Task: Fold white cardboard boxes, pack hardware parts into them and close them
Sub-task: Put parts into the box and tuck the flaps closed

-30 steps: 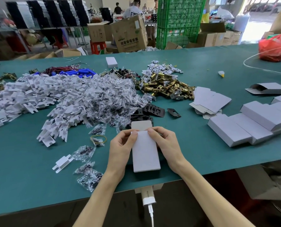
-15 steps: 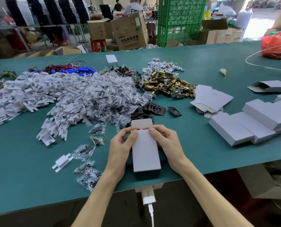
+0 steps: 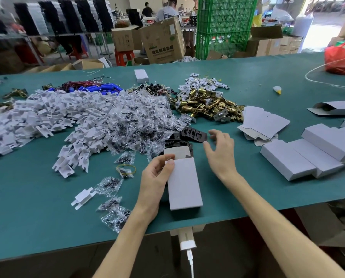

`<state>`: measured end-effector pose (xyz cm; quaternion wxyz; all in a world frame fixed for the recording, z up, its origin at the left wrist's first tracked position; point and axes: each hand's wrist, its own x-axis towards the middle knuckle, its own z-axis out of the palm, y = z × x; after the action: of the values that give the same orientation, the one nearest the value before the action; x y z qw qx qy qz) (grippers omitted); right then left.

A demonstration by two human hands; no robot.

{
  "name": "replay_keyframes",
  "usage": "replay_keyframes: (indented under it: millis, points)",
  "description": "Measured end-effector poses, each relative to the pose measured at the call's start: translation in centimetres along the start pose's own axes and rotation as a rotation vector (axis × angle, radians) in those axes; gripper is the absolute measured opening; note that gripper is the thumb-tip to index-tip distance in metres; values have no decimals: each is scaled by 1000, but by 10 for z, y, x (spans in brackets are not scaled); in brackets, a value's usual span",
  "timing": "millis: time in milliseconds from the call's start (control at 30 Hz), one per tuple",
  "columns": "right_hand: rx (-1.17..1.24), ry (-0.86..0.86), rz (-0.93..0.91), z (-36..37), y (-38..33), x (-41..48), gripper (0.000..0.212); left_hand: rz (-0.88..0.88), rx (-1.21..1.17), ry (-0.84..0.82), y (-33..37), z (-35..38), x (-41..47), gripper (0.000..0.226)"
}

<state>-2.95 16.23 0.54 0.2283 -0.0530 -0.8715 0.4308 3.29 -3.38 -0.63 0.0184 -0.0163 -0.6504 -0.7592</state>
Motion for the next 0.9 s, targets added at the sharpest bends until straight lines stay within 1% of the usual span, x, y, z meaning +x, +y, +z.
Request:
replay_keyframes:
  millis: [67,133,200,267,333,367,433,533,700,767,867,900]
  points:
    - [-264,-75,-16,-2,12,21,50,-13,-18,-2,1,0,0,29]
    - [-422,-190,19,-5,20,36,57,-28,-65,-7,1,1,0,31]
    - [-555,-268,23,-7,25,44,51,-37,-106,-13,1,1,-1,37]
    - [-657,-259,-34,-11,25,47,36,-33,-117,-11,2,1,-1,38]
    - [-649,-209,-65,-15,22,49,26,-29,-117,-11,1,1,0,34]
    - [-608,-185,-65,-18,21,49,24,-28,-116,-14,1,1,0,32]
    - [-533,-183,-61,-23,17,49,29,-27,-115,-17,0,1,1,31]
    - [-498,-285,-61,-29,12,47,42,-23,-109,-23,-1,0,1,32]
    - [-380,-335,58,-34,8,41,31,-12,-102,-20,-1,0,1,34]
    - [-342,-407,34,-38,5,37,27,-3,-107,-18,-1,0,0,36]
    - [-395,-554,-38,-47,3,33,41,33,-108,-20,1,1,-2,37]
    - [-430,-552,-70,-49,5,33,39,52,-111,-24,3,1,-2,36]
